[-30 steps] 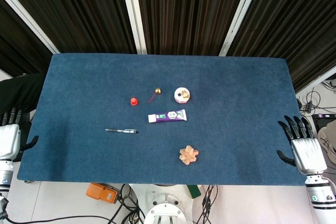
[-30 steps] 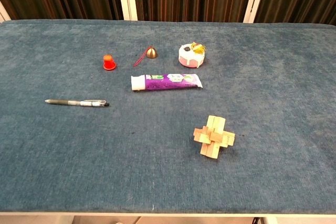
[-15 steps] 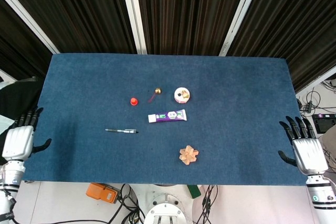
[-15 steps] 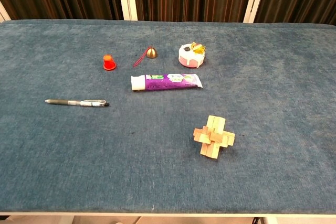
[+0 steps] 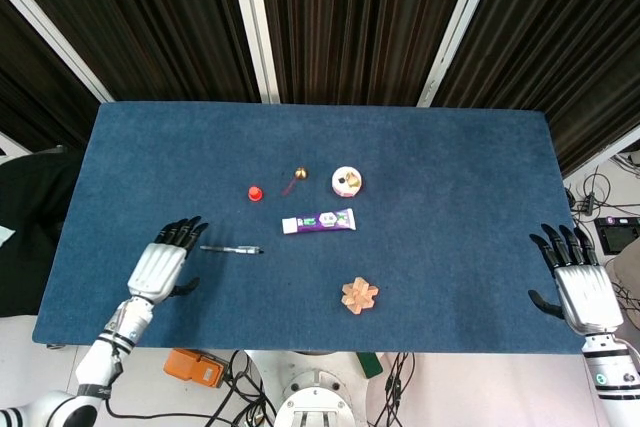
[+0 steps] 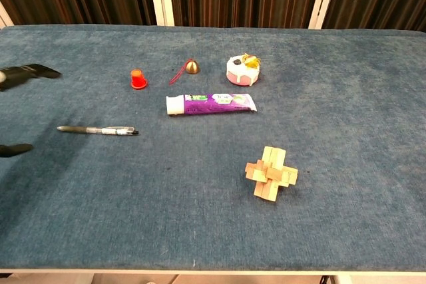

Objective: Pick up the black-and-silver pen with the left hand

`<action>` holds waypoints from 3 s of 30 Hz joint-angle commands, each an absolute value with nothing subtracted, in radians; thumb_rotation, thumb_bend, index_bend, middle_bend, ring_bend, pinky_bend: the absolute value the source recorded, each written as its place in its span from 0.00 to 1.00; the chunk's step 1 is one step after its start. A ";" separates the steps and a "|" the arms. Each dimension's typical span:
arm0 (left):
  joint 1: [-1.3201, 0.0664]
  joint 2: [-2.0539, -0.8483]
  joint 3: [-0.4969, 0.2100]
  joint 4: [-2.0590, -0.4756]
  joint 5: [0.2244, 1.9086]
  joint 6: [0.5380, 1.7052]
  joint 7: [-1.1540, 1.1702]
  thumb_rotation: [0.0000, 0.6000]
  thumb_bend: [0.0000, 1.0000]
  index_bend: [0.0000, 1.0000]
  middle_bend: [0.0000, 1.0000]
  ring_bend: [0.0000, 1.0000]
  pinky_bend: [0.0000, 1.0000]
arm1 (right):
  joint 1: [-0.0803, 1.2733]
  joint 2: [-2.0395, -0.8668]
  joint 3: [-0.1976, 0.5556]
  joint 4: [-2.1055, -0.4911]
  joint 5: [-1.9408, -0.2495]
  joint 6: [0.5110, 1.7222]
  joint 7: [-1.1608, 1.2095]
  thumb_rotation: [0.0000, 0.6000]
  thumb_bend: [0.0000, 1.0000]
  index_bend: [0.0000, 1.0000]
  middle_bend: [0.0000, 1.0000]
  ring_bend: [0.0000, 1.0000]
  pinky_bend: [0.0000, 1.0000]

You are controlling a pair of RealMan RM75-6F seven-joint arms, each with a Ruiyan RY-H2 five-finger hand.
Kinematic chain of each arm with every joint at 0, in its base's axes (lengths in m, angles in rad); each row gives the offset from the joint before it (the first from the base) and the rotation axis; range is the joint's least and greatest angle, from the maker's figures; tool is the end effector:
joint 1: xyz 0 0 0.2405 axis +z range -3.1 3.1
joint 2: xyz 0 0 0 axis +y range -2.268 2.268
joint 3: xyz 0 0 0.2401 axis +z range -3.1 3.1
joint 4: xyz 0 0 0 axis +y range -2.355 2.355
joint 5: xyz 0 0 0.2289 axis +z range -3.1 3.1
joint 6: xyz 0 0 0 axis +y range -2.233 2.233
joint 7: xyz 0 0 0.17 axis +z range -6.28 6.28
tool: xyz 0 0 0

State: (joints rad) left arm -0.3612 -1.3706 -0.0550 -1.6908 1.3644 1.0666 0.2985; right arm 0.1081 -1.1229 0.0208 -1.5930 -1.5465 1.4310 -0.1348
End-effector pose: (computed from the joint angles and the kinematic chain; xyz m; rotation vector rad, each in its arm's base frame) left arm -0.2128 0.2543 -0.0110 -1.8148 -1.0730 -0.8299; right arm -0.3023 -0.2073 0.1193 1.5308 -0.8082 0.7833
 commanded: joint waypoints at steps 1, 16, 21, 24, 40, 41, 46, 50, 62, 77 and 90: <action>-0.428 -1.436 -0.092 -1.710 1.272 1.009 0.414 1.00 0.23 0.11 0.00 0.00 0.10 | 0.109 -1.122 0.020 -1.594 -1.546 1.429 -0.134 1.00 0.36 0.20 0.12 0.03 0.05; -0.544 -1.526 -0.129 -1.661 1.069 0.964 0.551 1.00 0.24 0.26 0.00 0.00 0.10 | 0.110 -1.116 0.022 -1.601 -1.534 1.419 -0.126 1.00 0.36 0.20 0.12 0.03 0.05; -0.566 -1.543 -0.131 -1.628 1.051 0.953 0.531 1.00 0.24 0.30 0.00 0.00 0.10 | 0.108 -1.115 0.021 -1.604 -1.533 1.420 -0.125 1.00 0.36 0.20 0.12 0.03 0.05; -0.575 -1.552 -0.130 -1.606 1.050 0.955 0.516 1.00 0.26 0.34 0.00 0.00 0.10 | 0.108 -1.114 0.022 -1.605 -1.531 1.420 -0.126 1.00 0.36 0.20 0.12 0.03 0.05; -0.595 -1.567 -0.100 -1.573 1.045 0.963 0.478 1.00 0.32 0.40 0.00 0.00 0.10 | 0.109 -1.113 0.022 -1.608 -1.528 1.416 -0.126 1.00 0.36 0.20 0.12 0.03 0.05; -0.596 -1.569 -0.100 -1.569 1.044 0.964 0.474 1.00 0.32 0.40 0.00 0.00 0.10 | 0.109 -1.113 0.022 -1.608 -1.528 1.415 -0.127 1.00 0.36 0.20 0.12 0.03 0.05; -0.601 -1.574 -0.091 -1.559 1.044 0.963 0.466 1.00 0.32 0.41 0.00 0.00 0.10 | 0.109 -1.112 0.022 -1.609 -1.525 1.413 -0.126 1.00 0.36 0.20 0.12 0.03 0.05; -0.604 -1.582 -0.088 -1.547 1.039 0.958 0.455 1.00 0.32 0.43 0.00 0.00 0.10 | 0.109 -1.111 0.022 -1.610 -1.526 1.414 -0.127 1.00 0.36 0.20 0.12 0.03 0.05; -0.615 -1.604 -0.081 -1.517 1.040 0.947 0.428 1.00 0.32 0.47 0.01 0.00 0.10 | 0.109 -1.110 0.023 -1.611 -1.522 1.412 -0.126 1.00 0.36 0.20 0.12 0.03 0.05; -0.618 -1.611 -0.074 -1.505 1.056 0.954 0.402 1.00 0.39 0.52 0.03 0.00 0.10 | 0.110 -1.110 0.022 -1.611 -1.524 1.411 -0.128 1.00 0.36 0.20 0.12 0.03 0.05; -0.612 -1.546 -0.076 -1.579 1.105 1.011 0.424 1.00 0.41 0.53 0.05 0.00 0.10 | 0.111 -1.111 0.022 -1.610 -1.524 1.410 -0.131 1.00 0.36 0.20 0.12 0.03 0.05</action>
